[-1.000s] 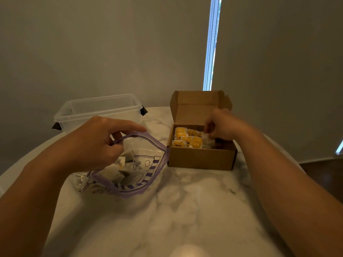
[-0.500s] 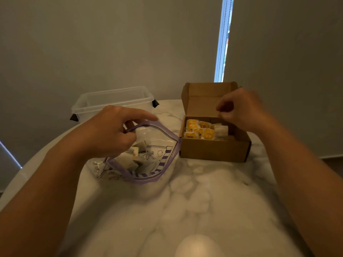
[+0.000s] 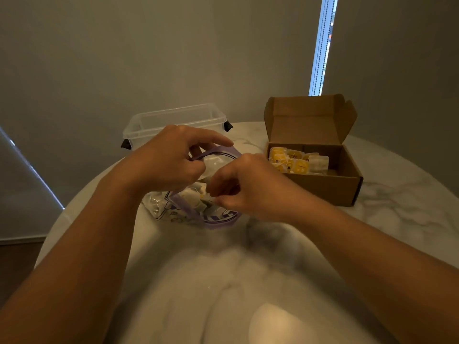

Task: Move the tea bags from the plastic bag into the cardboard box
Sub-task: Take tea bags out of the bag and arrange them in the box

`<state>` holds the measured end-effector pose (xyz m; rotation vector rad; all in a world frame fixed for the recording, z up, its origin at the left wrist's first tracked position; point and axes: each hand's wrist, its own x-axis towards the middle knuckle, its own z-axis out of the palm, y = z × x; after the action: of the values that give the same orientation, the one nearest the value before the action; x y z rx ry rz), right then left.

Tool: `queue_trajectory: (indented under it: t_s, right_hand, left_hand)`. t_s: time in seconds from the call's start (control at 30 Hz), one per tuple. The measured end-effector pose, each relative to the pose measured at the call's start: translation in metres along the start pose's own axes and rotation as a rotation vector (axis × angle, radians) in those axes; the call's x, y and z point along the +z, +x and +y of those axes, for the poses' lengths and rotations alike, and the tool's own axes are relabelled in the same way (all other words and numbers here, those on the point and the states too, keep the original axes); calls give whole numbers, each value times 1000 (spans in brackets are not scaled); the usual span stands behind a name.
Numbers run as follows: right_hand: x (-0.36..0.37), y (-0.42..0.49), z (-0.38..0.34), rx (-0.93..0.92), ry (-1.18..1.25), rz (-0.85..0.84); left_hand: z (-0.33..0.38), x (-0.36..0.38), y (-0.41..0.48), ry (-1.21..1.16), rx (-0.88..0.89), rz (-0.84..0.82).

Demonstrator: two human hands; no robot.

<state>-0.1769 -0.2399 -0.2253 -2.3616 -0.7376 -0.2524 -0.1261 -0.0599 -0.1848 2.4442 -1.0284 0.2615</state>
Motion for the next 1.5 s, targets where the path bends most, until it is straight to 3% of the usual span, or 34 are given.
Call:
queue_trajectory:
  t_s: [0.13, 0.43, 0.9, 1.23, 1.5]
  right_hand:
    - [23, 21, -1, -31, -116, -6]
    - [44, 30, 7, -45, -113, -18]
    - [-1, 7, 10, 66, -42, 146]
    - [7, 8, 15, 86, -341, 51]
    - [17, 11, 12, 160, -448, 26]
  left_hand:
    - [-1, 0, 0, -14, 12, 5]
    - [4, -1, -1, 8, -32, -6]
    - [1, 1, 0, 5, 0, 19]
    - [3, 0, 0, -8, -15, 11]
    - [6, 0, -1, -5, 5, 13]
